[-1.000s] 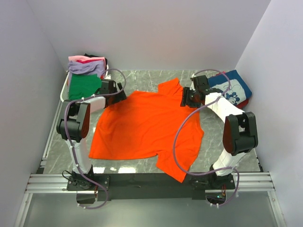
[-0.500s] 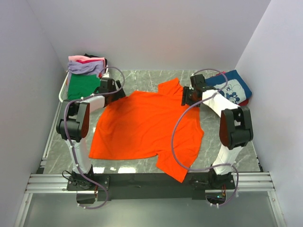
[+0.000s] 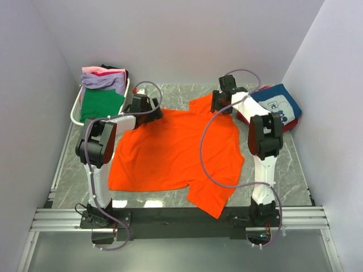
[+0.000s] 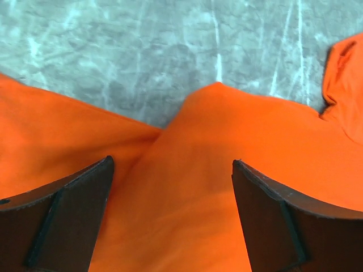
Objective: Fold and stack the t-shirts
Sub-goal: Flatten the tshirt out
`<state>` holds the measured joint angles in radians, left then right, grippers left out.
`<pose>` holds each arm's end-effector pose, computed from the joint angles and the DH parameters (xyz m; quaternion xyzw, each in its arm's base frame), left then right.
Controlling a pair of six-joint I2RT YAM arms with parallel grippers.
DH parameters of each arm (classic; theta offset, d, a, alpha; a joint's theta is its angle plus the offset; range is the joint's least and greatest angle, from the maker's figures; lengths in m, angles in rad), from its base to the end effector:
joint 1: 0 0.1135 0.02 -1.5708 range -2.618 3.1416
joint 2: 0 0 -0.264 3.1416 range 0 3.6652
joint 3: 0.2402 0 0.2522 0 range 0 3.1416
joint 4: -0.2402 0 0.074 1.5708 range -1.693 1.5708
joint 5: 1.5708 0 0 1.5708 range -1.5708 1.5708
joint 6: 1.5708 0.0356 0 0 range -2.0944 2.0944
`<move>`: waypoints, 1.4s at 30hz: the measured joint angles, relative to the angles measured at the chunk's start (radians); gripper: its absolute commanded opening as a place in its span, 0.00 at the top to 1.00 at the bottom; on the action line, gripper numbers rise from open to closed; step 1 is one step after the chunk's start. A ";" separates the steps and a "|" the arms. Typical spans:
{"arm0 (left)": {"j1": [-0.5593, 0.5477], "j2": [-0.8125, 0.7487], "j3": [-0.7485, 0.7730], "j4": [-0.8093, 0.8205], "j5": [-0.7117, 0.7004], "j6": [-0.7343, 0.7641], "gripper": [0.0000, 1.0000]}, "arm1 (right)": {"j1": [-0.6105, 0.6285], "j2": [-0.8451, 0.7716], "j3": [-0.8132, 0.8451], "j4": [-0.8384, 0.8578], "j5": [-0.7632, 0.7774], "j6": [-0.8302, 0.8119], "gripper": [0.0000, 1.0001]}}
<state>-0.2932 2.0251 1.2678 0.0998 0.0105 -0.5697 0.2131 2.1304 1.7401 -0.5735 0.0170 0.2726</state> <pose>0.4229 -0.1281 0.1591 -0.1214 0.8893 -0.1887 0.3986 0.4615 0.0992 0.2095 0.0309 0.9538 0.0640 0.2920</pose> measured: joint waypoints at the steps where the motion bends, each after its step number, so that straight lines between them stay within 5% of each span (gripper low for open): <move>1: 0.003 0.003 0.006 -0.001 0.000 -0.001 0.09 | 0.005 0.034 0.040 -0.013 0.003 0.000 0.36; 30: 0.098 0.086 0.135 -0.043 0.032 -0.021 0.09 | -0.008 0.393 0.532 -0.206 -0.069 0.047 0.40; 42: 0.116 0.087 0.156 -0.082 0.016 -0.022 0.09 | -0.030 0.373 0.489 -0.149 -0.117 0.040 0.39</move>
<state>-0.1776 2.1120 1.4239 0.0177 0.0269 -0.5915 0.1833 2.5031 2.2288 -0.7223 -0.1005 0.3122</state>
